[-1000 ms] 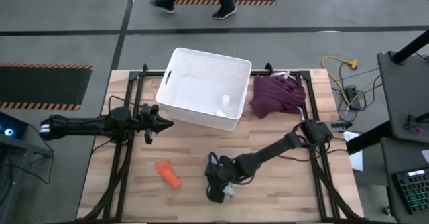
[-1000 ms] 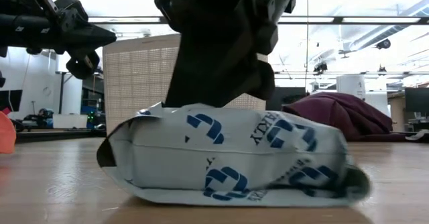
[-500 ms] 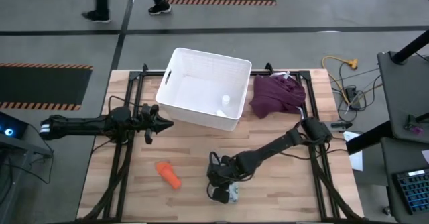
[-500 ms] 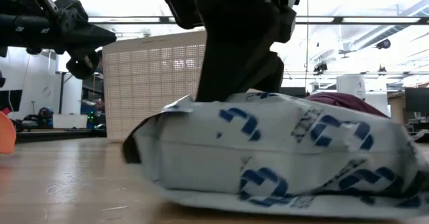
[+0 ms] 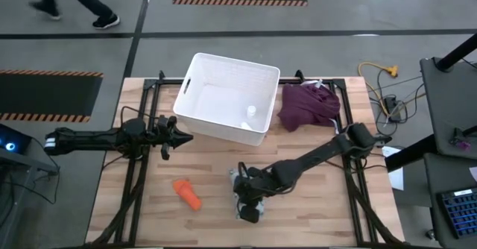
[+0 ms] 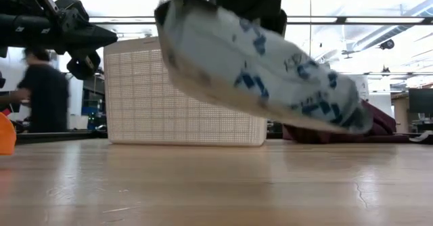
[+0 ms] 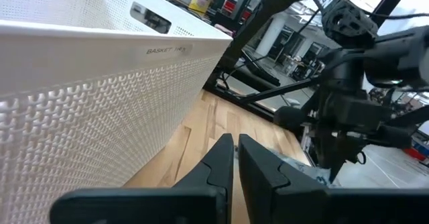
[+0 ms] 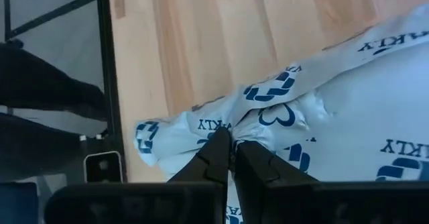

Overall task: Pick & place medical supplies in basket/bin
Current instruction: Put the mailer bag into the bin

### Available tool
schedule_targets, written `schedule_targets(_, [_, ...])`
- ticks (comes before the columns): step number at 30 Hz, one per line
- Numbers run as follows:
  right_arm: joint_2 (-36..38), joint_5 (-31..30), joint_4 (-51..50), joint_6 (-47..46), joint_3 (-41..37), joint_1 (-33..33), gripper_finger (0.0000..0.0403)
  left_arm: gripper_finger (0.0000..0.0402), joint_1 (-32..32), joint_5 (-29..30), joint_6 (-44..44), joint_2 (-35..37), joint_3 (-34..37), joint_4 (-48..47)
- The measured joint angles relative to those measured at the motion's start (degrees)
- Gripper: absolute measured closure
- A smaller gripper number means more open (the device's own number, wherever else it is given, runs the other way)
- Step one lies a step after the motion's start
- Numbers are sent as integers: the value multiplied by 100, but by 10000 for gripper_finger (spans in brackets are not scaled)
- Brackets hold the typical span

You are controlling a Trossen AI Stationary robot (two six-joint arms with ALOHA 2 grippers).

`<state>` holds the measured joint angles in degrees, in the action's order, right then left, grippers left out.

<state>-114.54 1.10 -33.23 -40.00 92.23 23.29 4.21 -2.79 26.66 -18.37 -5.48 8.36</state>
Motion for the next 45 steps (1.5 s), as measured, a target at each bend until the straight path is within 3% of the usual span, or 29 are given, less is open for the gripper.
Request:
schedule_targets(13, [1152,-697,1135,566,11,-216,395,396,0,-2,1,0,0,0])
schedule_targets(19, [1636,-867,1913,799,17,-668,395,396,0,0,-1,0,0,0])
schedule_targets(27, [2036,-906,2019,1477,23,-1762,395,396,0,-2,1,2,0,0])
schedule_targets(32, [2085,-268,2039,2146,24,-2736,395,396,0,-1,1,2,0,-1])
schedule_targets(39, [1768,1160,2155,2843,24,-4136,395,396,0,-2,1,2,0,0])
schedule_targets(45, [1229,1768,2240,3059,23,-4811,395,396,-2,-2,1,2,0,0])
